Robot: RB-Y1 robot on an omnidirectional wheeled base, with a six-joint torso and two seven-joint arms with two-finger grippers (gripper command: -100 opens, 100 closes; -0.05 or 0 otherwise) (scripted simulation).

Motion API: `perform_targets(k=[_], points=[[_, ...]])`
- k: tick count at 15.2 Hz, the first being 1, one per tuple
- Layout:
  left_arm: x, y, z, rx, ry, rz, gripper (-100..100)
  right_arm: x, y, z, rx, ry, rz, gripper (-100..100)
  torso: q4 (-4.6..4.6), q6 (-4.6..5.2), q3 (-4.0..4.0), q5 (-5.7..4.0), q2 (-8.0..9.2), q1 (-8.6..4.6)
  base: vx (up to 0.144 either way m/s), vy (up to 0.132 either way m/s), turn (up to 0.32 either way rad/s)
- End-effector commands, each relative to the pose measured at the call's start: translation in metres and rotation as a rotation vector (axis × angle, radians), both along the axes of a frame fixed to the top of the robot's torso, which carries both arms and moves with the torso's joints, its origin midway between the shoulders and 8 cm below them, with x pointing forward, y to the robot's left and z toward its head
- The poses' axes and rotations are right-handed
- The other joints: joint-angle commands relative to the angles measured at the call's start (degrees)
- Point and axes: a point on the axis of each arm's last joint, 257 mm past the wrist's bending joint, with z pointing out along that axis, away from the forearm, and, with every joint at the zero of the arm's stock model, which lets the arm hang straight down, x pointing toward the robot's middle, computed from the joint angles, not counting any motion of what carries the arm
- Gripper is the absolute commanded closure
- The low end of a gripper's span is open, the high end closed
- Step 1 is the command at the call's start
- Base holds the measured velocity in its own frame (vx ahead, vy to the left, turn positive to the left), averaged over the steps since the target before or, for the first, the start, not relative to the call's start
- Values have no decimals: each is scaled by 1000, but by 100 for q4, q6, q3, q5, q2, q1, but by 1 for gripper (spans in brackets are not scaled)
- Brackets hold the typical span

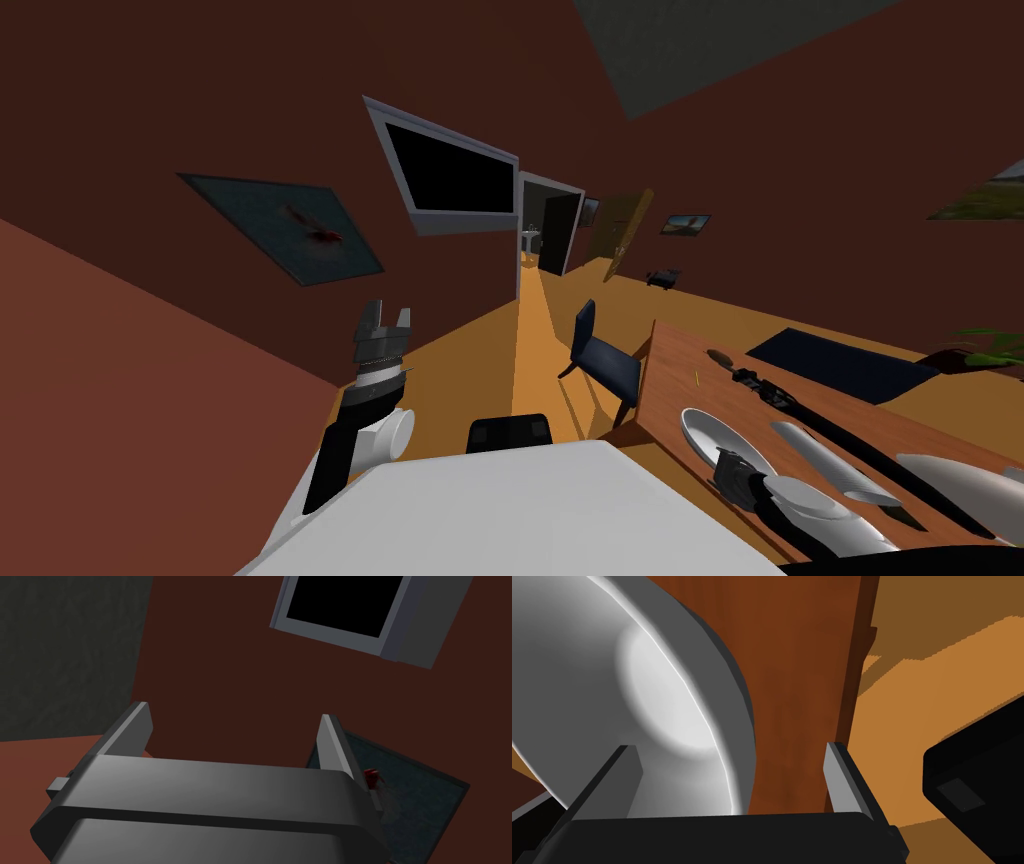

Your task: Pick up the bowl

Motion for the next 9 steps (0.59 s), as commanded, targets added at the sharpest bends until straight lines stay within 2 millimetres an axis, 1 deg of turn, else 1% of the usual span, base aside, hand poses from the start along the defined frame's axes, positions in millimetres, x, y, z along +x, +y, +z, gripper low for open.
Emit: perform_targets(k=[1,3,4,8,9], points=[[0,0,0,0,0,0,0,-4,1,-3,0,1,-9,-100,0,0,0,0,0,0,-7,-14,61],[0,0,0,0,0,0,0,-3,0,-2,0,1,-6,-100,0,0,0,0,-1,0,-4,-12,29],[0,0,0,0,0,0,0,-3,0,-3,-1,2,-3,100,0,1,-1,1,-1,2,0,0,0],[0,0,0,0,0,0,0,-3,1,-3,0,2,-4,100,-2,-2,-3,2,-4,6,0,0,-3],[0,0,0,0,0,0,0,2,0,1,-2,4,12,100,-2,-2,-3,4,-5,7,5,11,-98]])
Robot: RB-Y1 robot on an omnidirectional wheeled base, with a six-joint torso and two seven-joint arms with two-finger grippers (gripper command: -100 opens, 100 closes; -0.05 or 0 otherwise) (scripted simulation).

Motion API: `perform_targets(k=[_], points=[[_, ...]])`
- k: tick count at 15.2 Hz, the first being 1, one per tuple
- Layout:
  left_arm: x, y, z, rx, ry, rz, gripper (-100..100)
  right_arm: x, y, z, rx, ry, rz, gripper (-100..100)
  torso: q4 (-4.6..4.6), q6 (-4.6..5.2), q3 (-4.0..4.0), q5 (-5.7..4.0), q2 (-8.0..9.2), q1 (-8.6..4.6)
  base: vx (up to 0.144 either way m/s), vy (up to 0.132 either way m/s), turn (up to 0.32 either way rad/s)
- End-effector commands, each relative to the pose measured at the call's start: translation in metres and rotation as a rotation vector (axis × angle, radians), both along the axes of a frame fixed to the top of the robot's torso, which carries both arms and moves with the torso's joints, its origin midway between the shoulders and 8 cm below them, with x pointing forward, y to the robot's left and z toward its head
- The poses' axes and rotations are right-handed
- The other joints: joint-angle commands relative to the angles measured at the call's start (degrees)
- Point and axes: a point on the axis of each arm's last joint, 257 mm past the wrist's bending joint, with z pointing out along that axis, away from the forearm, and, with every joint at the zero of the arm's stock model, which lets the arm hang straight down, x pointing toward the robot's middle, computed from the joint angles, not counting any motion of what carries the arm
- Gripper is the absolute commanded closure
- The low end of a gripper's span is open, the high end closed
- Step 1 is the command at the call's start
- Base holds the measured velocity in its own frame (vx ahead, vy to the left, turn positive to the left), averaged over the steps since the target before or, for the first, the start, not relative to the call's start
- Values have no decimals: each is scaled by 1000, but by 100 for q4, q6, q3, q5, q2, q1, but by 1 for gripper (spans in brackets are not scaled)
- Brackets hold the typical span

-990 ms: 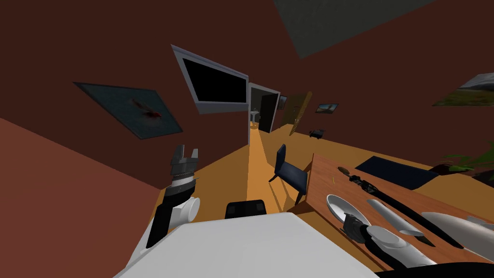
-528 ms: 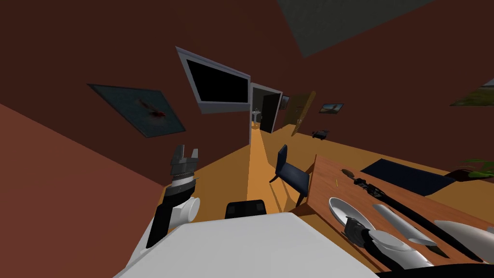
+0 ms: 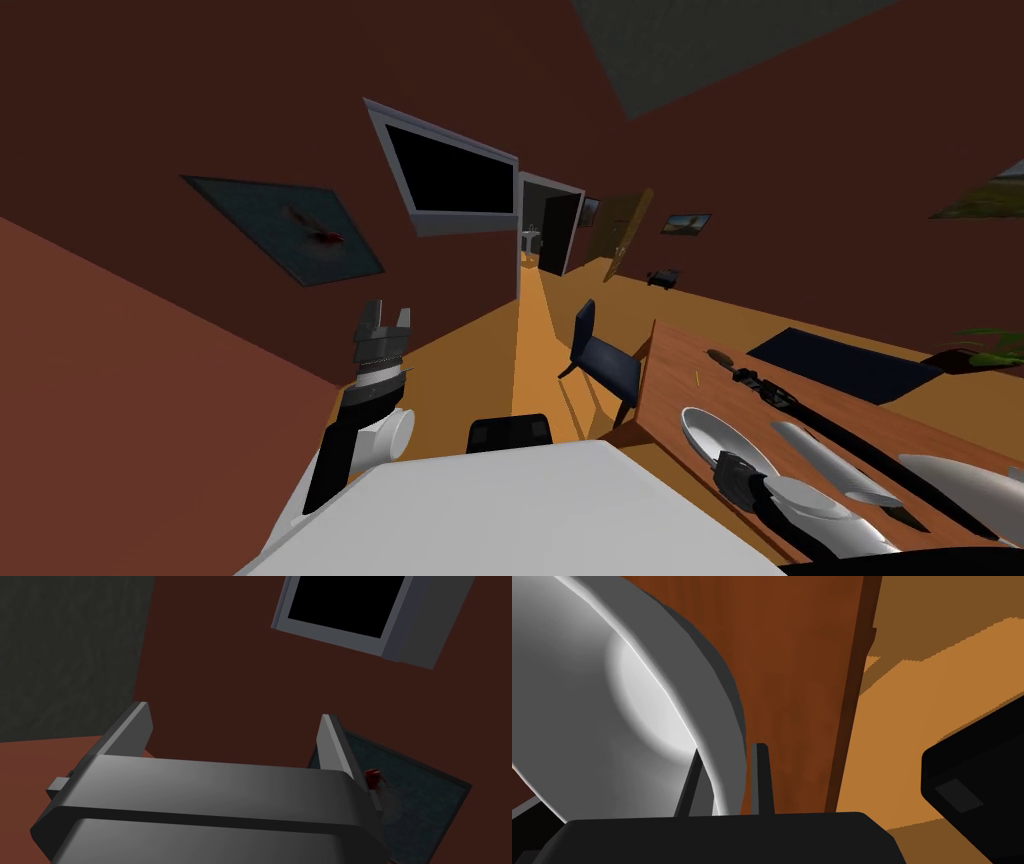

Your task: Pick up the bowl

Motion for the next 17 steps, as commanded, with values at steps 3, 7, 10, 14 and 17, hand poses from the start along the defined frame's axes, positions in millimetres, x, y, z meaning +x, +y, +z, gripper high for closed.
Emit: perform_targets(k=[3,7,10,14,17], points=[[0,0,0,0,0,0,0,6,-1,5,0,0,13,100,0,-2,-1,3,-2,10,9,23,-73],[0,0,0,0,0,0,0,13,-1,9,-1,-1,26,100,-1,-5,-2,8,-3,14,6,17,-50],[0,0,0,0,0,0,0,19,-2,14,-2,-1,41,100,-1,-6,-2,11,-3,17,6,15,-54],[0,0,0,0,0,0,0,25,-2,19,-2,-1,54,100,0,-8,-2,15,-3,22,5,18,-51],[0,0,0,0,0,0,0,29,-2,21,-3,-1,60,100,2,-5,1,19,-1,23,4,11,-43]])
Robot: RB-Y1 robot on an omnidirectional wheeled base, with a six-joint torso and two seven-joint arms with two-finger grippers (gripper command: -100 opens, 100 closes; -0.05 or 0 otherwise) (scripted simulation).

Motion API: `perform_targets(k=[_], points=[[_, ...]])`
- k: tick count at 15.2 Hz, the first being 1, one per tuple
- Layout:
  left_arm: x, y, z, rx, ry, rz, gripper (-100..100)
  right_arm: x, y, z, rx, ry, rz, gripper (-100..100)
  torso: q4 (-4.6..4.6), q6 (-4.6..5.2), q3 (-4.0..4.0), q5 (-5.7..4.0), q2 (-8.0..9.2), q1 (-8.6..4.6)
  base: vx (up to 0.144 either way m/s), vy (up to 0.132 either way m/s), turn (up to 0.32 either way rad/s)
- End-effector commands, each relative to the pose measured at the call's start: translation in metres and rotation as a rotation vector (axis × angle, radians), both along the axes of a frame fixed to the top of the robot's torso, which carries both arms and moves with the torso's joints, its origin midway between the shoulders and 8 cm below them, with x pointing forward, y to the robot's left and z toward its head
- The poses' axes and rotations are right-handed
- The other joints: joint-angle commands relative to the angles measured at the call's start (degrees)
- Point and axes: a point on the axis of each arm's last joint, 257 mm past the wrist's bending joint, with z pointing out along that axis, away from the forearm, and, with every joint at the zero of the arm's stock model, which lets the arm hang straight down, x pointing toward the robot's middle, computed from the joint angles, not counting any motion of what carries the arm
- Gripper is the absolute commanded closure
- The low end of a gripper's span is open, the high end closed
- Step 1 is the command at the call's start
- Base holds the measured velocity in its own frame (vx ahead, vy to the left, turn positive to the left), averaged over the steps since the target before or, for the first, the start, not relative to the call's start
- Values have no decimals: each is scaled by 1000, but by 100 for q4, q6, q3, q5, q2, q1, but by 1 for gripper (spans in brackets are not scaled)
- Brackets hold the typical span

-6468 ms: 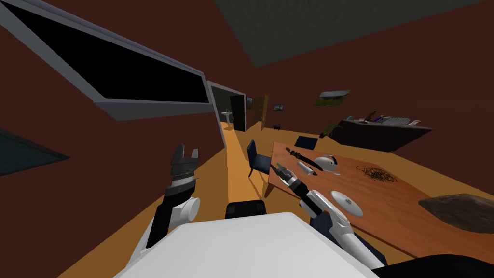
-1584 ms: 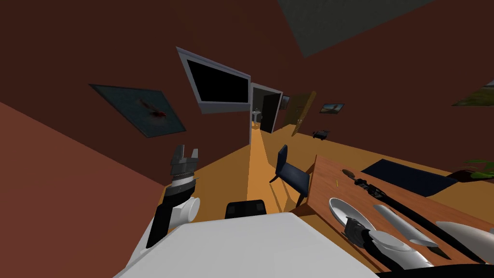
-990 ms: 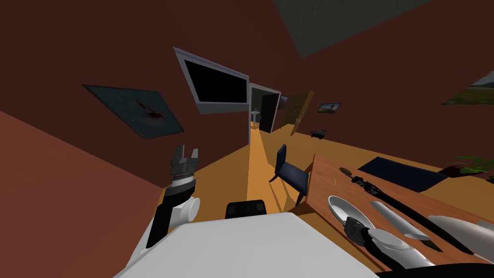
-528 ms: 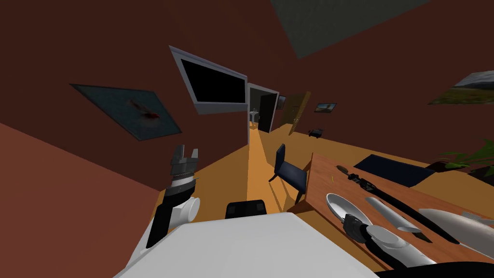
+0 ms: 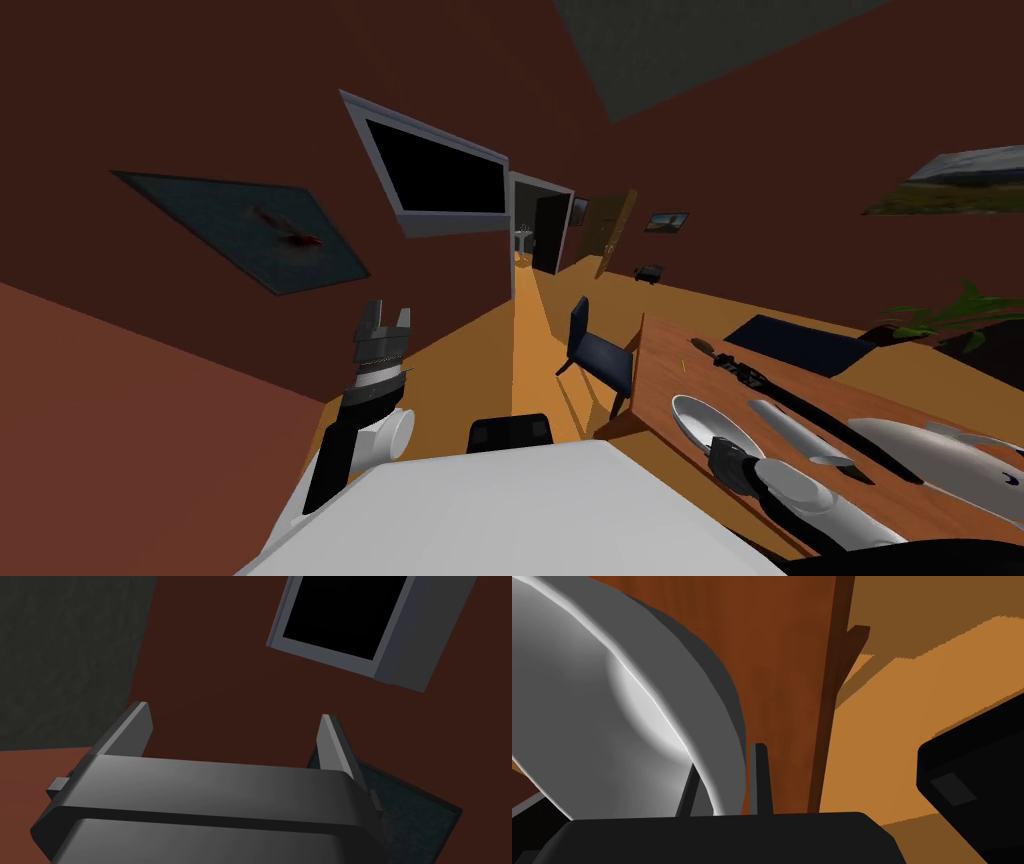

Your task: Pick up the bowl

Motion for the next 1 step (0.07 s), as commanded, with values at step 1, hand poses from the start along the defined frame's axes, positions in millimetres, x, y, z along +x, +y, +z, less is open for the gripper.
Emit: perform_targets(k=[1], points=[[0,0,0,0,0,0,0,0,0,0,0,0,0,100,0,0,0,0,0,0,3,7,-14]])
